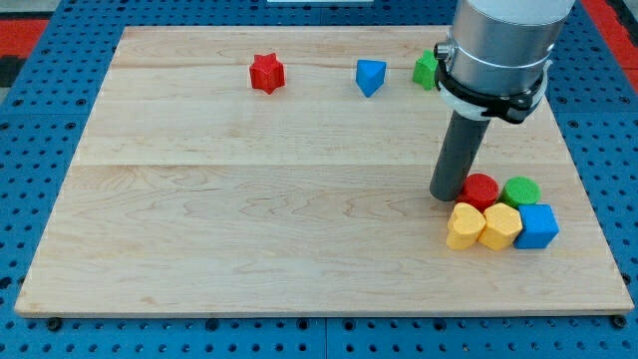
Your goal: Move your arm closer to the green star
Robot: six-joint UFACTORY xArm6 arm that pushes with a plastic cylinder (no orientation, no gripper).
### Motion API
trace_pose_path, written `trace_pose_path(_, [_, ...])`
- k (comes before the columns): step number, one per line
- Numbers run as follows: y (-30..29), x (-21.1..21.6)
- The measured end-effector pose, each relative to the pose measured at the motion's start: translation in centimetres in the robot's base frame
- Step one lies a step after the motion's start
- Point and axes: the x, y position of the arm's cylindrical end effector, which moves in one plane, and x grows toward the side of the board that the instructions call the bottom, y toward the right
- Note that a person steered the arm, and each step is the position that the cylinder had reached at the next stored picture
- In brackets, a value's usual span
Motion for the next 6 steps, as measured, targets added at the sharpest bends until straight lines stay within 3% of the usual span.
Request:
trace_pose_path(2, [2.3,-4.7])
trace_pose_path(3, [8.5,-7.4])
trace_pose_path(4, [10.4,-13.1])
trace_pose_path(6, [3.7,-24.6])
